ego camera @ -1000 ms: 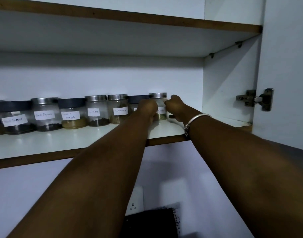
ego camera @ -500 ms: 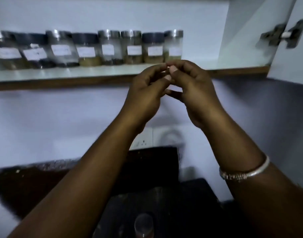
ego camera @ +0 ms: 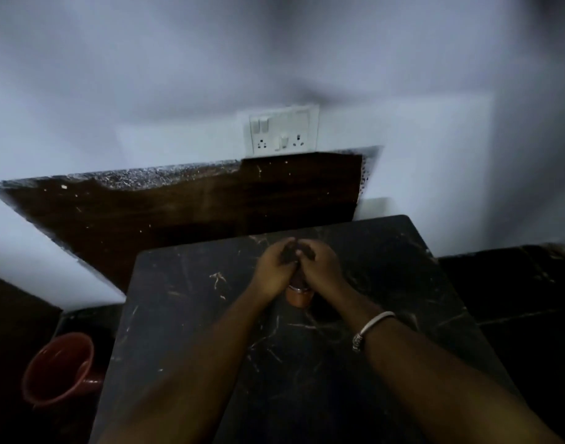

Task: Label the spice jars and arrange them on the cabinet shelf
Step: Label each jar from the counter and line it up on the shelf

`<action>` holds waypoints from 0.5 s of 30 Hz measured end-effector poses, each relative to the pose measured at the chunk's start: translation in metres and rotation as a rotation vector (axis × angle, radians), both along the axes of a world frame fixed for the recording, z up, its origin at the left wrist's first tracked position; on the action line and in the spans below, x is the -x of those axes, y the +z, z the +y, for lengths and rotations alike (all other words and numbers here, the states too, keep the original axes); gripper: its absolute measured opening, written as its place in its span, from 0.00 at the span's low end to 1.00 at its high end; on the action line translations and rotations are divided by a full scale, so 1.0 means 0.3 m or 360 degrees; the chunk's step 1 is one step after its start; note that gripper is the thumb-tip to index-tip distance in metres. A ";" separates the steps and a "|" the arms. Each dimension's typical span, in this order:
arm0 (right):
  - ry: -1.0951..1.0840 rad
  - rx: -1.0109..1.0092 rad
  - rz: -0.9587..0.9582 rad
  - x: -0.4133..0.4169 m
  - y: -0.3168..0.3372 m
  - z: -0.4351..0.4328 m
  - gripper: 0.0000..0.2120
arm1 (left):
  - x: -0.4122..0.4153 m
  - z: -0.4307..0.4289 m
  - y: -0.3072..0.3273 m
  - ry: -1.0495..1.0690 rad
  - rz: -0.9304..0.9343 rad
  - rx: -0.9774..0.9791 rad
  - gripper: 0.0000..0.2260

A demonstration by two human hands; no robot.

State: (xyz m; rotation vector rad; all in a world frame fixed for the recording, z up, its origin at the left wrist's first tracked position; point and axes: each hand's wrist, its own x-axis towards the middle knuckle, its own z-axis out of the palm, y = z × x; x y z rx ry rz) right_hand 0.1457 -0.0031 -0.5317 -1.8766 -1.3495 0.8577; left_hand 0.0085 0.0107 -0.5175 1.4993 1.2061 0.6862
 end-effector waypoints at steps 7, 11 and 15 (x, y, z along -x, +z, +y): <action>0.0116 0.0214 0.0219 -0.028 -0.246 -0.068 0.34 | -0.008 -0.023 -0.169 -0.0186 0.0200 0.0173 0.30; 0.0065 0.0206 0.0392 -0.048 -0.238 -0.089 0.35 | -0.003 -0.028 -0.163 -0.0182 0.0151 0.0277 0.34; 0.0067 0.0149 0.0427 -0.096 -0.077 -0.089 0.44 | 0.037 -0.005 -0.039 -0.0145 -0.0064 0.0258 0.35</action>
